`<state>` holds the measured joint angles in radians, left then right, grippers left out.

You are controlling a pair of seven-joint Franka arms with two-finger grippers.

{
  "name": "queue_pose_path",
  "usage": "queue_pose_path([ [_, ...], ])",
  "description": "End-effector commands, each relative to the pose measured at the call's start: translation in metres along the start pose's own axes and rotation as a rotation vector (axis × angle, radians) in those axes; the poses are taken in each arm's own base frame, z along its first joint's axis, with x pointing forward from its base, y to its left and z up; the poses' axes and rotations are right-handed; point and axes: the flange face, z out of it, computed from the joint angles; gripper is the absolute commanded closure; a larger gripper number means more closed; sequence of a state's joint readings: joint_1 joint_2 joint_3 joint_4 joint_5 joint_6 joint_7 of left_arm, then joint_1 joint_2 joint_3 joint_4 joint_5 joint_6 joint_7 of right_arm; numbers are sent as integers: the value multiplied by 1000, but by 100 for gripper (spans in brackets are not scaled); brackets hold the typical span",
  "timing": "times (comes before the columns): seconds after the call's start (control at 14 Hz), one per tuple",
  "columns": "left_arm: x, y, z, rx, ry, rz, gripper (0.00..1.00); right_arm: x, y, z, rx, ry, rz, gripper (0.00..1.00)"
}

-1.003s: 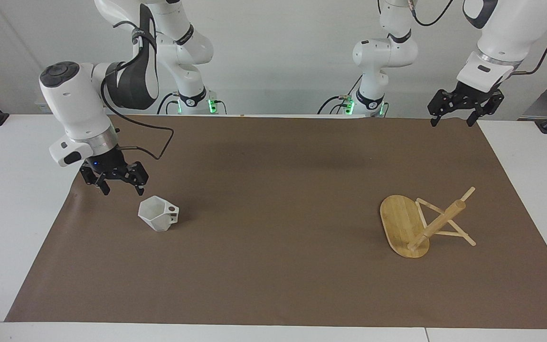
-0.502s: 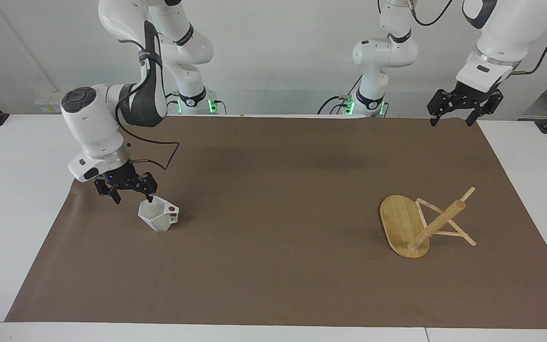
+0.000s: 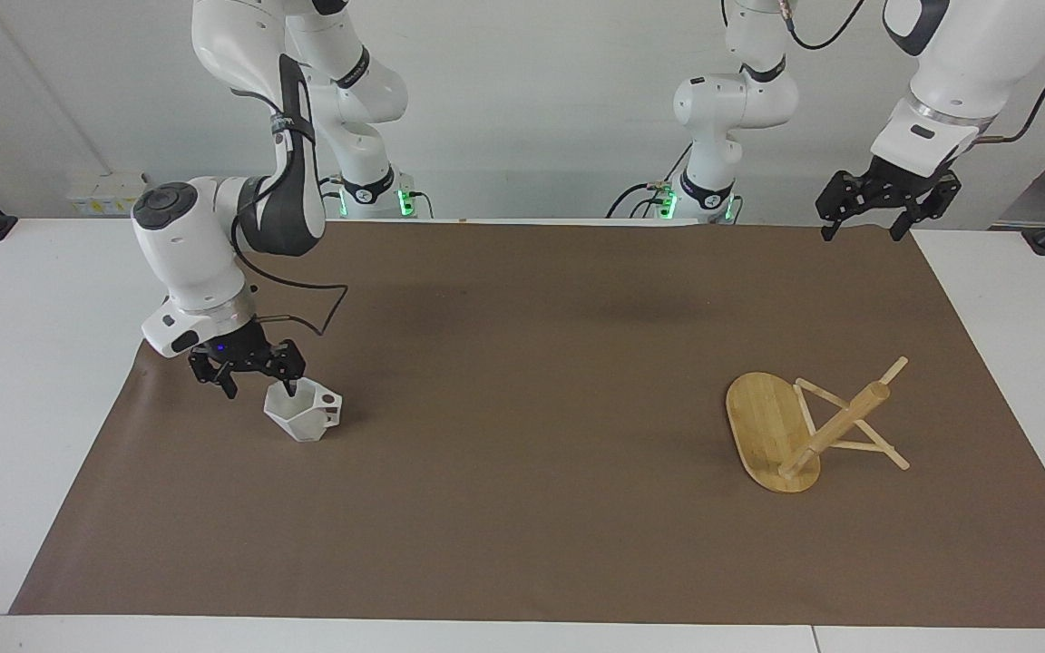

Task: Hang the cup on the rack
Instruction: 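Reach the right gripper to the white hexagonal cup and grasp it, then lift the cup with the right gripper while the left gripper reaches toward it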

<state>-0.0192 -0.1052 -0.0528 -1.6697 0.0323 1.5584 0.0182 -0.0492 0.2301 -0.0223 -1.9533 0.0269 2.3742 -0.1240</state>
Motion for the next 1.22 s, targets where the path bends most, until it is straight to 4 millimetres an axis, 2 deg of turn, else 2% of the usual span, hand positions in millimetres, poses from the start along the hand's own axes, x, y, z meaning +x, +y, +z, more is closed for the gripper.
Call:
queue_pose_path([
  [0.0, -8, -1, 0, -5, 17, -7, 0, -1, 4, 15, -15, 21, -14, 8],
  [0.21, -8, -1, 0, -5, 17, -7, 0, -3, 4, 18, -14, 13, 18, 13],
  [0.43, -8, -1, 0, -5, 17, -7, 0, -5, 3, 19, -13, -2, 25, 27],
  [0.64, -8, -1, 0, -5, 17, -7, 0, -5, 3, 18, -12, -11, 23, 45],
  [0.86, -8, -1, 0, -5, 17, -7, 0, -5, 3, 17, -9, -32, 19, 80],
  [1.0, -8, -1, 0, -3, 17, -7, 0, -5, 3, 13, -9, -32, 17, 97],
  [1.15, -8, -1, 0, -3, 17, -7, 0, -5, 2, 13, -8, -37, 16, 100],
])
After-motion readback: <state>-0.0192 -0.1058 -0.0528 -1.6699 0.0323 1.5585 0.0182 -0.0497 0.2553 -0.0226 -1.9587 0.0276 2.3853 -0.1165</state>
